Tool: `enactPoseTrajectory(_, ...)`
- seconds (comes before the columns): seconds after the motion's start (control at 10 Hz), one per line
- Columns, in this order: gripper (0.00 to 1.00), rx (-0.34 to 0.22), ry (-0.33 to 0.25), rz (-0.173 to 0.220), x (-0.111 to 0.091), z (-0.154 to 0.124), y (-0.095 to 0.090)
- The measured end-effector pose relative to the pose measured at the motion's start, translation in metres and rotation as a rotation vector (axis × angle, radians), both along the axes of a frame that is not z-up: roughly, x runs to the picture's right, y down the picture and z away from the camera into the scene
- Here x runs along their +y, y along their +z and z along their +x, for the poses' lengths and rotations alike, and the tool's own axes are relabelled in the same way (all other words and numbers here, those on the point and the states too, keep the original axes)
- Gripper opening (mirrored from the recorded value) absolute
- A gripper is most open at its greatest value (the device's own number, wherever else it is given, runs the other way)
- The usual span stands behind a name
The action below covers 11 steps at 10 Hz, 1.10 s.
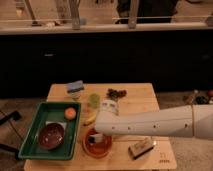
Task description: Wipe red bowl with brush
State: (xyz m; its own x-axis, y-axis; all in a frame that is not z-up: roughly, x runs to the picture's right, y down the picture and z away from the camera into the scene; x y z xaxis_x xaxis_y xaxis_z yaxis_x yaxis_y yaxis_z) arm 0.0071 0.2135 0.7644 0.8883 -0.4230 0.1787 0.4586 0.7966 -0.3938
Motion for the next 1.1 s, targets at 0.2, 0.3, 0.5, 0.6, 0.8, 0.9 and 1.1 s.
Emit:
enactPoseTrajectory(0.2,0.0,-0.025,-0.013,0.004,-0.003,-0.018,-0.003)
enactPoseTrajectory(0.3,0.0,-0.038,-0.037,0.003,0.001,-0.027,-0.007)
enactPoseTrajectory(0.5,0.0,-0.06,-0.059,0.001,0.006,-0.039,-0.013)
enactPoseTrajectory(0.6,0.0,-0.057,-0.064,-0.002,0.009,-0.035,-0.016)
enactPoseTrajectory(0.8,0.0,-0.053,-0.065,-0.007,0.013,-0.017,-0.019)
enactPoseTrajectory(0.9,0.0,-0.042,-0.057,-0.012,0.015,0.002,-0.018)
enactPoseTrajectory(1.1,0.0,-0.015,-0.034,-0.023,0.016,0.033,-0.016)
